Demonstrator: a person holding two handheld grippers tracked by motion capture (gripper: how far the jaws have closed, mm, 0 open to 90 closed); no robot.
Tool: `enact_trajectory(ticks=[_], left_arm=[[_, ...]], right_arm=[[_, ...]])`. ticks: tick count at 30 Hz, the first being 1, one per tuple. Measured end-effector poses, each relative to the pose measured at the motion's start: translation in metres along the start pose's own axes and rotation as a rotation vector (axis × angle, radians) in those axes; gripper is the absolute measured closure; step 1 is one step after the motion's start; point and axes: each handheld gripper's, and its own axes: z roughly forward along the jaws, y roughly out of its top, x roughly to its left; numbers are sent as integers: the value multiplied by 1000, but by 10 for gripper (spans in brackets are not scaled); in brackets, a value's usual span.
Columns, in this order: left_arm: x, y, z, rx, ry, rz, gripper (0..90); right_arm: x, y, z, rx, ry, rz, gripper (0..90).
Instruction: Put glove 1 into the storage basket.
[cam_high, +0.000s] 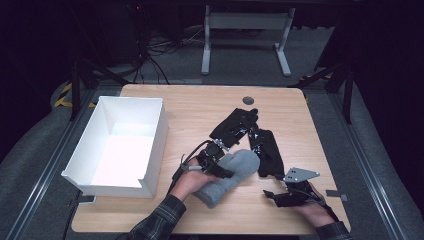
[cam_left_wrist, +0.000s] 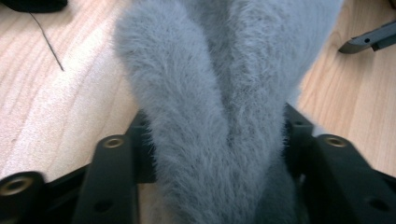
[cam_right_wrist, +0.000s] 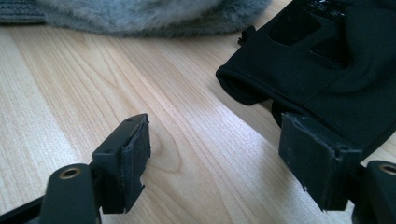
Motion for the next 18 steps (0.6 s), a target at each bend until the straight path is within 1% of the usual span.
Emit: enact_trajectory(ticks=[2,4,6,8,9,12,18], left_arm=[[-1,1,0,13,-12,-3,551],[-2,1,-1,25,-14,-2,588],[-3,1,-2,27,-13,-2,619],[-3,1,-3,22,-22,-1,635],[-3,0,-4,19,-24,-4,640],[-5,0,-9,8,-26,8,644],[-10,1,-18,-18,-27,18,643]], right_arm=[[0,0,0,0,0,0,256],[0,0,0,-1,0,0,256],[0,0,0,0,1,0,252],[0,0,0,0,1,-1,249],[0,0,0,0,1,-1,247],[0,0,0,2,-2,1,227],[0,0,0,11,-11,8,193]])
